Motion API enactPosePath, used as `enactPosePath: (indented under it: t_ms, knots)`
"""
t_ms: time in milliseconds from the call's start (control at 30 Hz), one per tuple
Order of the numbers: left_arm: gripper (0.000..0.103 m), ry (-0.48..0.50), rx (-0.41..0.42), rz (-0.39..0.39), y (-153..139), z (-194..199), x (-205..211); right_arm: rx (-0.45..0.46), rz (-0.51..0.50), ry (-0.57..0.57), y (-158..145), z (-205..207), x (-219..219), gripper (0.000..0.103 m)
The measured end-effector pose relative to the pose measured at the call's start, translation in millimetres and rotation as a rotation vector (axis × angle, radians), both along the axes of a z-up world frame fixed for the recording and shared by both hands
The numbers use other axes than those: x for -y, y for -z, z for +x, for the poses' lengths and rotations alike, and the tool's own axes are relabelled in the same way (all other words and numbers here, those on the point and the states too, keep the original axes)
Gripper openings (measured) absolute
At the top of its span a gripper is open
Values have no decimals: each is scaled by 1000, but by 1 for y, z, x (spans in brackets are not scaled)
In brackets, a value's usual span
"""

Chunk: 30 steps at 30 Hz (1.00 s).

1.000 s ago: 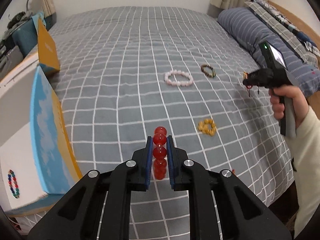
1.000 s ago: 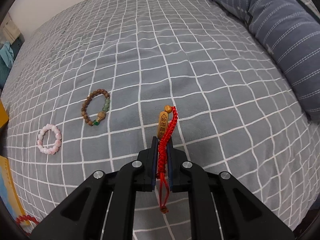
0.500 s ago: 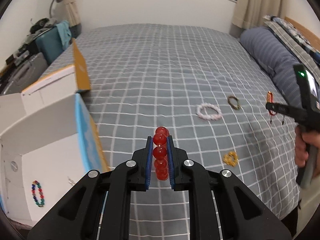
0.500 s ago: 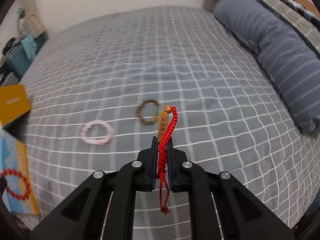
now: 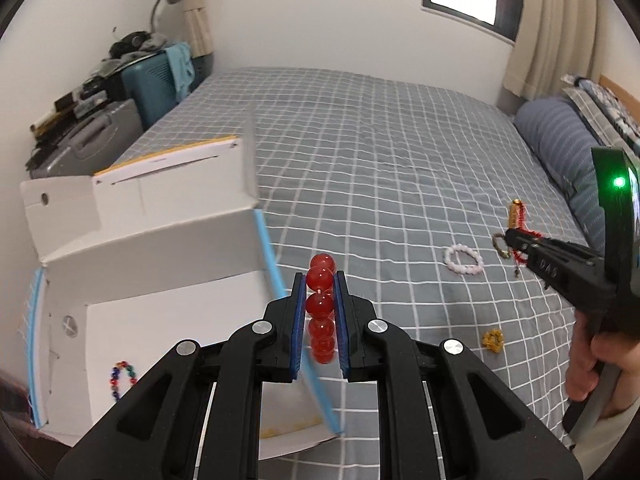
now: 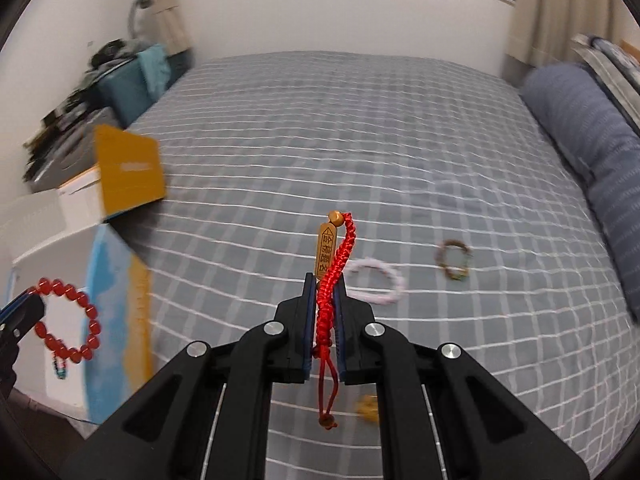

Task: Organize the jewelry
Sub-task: 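Carry the red bead and red cord bracelets with both tools into the box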

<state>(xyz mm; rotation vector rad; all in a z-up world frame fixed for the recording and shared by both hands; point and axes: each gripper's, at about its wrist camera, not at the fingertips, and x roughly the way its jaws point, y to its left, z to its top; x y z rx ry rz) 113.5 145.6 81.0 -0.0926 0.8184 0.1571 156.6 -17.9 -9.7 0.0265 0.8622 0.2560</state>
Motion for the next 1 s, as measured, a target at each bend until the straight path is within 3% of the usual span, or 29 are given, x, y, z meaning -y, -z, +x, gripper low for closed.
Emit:
enactPosePath:
  t_ms: [233, 467, 700, 1000]
  knots:
    - [13, -88, 16, 22, -12, -25, -51, 29, 20, -128, -14, -23, -78, 8]
    - [13, -184, -6, 26, -2, -49, -109, 55, 26, -268, -20, -57, -163, 8]
    - [13, -251, -30, 23, 17, -78, -158, 21, 38, -375, -4, -83, -230, 8]
    - [13, -322, -85, 2, 51, -95, -197, -49, -6, -383, 24, -91, -268, 9]
